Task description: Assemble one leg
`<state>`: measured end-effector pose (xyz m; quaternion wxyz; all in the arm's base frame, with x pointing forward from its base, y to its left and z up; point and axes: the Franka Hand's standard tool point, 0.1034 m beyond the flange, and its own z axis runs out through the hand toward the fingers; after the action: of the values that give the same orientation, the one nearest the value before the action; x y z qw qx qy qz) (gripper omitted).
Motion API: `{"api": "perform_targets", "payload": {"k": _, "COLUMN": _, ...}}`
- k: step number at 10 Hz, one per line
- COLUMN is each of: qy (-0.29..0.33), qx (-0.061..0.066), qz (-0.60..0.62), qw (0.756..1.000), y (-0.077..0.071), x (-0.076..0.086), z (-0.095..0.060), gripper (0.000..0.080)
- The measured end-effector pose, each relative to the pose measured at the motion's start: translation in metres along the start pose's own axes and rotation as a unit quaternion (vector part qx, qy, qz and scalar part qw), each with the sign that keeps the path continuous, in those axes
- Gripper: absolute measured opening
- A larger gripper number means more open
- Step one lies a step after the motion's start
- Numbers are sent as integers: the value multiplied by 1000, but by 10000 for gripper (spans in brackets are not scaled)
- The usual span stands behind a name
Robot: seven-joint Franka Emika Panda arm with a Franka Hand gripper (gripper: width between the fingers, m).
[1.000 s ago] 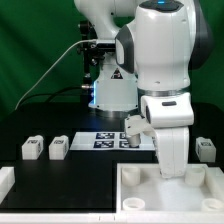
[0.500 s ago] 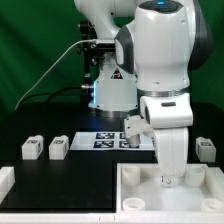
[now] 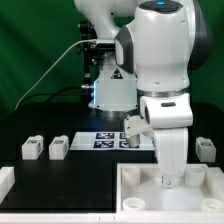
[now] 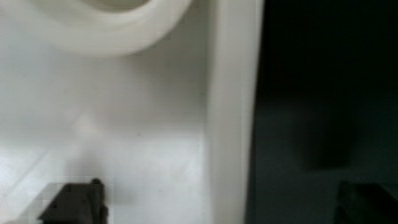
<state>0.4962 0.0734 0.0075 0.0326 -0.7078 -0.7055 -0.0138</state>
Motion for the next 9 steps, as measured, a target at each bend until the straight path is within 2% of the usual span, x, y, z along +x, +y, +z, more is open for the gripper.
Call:
{"api": "perform_targets", "payload": {"k": 3, "qy": 1, "qx": 4, "qz": 36, "qw": 999, "y": -2, "x": 2, "z": -2, "gripper": 649}}
{"api": "perform_targets", "payload": {"k": 4, "qy": -2, "qx": 8, "qz": 91, "qw": 996, "y": -6, "x": 9, "z": -15, "gripper": 649}}
{"api": "perform_targets", "payload": {"k": 5, "qy": -1, "qx": 4, "qz": 111, "qw": 994, "y": -14, "x": 22, "z": -27, "gripper": 649}}
{"api": "perform_targets", "payload": {"k": 7, "qy": 9, "qx": 3, "qz": 260, "qw": 966, "y": -29, "x": 57, "z": -37, "gripper": 649}}
{"api": "perform_targets", "payload": {"k": 8, "qy": 15, "qx": 9, "qz": 321, "qw": 947, "y": -32, "x": 67, "z": -36, "gripper": 649}}
{"api": "perform_targets", "payload": {"k": 9, "qy": 17, "qx": 12, "qz": 363, "qw": 931, "y": -32, "x": 66, "z": -36, "gripper": 649}}
